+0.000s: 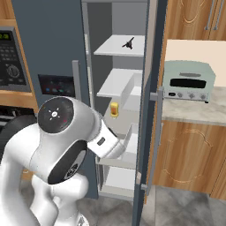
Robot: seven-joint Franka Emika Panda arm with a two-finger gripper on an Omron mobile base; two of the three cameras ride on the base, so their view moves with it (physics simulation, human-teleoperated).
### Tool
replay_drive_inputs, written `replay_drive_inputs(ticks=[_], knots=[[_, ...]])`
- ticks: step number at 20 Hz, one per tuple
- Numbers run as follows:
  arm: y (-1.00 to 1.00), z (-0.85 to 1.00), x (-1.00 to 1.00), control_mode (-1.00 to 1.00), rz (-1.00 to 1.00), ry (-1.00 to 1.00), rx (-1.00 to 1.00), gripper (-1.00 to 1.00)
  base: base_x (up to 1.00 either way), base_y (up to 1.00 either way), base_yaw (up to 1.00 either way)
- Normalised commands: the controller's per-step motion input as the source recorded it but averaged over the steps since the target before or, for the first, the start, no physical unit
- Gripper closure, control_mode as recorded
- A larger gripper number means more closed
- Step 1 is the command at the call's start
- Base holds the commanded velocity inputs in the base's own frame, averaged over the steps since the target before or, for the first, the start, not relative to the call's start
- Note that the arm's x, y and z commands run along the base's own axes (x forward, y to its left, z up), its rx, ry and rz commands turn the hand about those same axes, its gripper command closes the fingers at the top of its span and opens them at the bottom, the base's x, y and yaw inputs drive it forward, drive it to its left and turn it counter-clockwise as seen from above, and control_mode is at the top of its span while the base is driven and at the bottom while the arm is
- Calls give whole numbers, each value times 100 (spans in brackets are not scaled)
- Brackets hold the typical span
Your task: Pick up the frozen fish from the freezer, place it on any shelf in the fridge, and close the fridge and freezer doors when done.
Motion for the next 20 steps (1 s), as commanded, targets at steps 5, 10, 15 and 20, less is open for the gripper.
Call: replay_drive_inputs(ticks=[5, 10, 15, 20], knots=[[-100, -9, -52, -100, 18, 3, 18, -100, 0, 0, 0], [-99, -22, 32, -100, 21, -2, 4, -100, 0, 0, 0], [-73, -29, 82, -100, 14, -3, 1, -100, 0, 0, 0], [-41, -44, 98, -100, 15, -6, 0, -100, 0, 0, 0]])
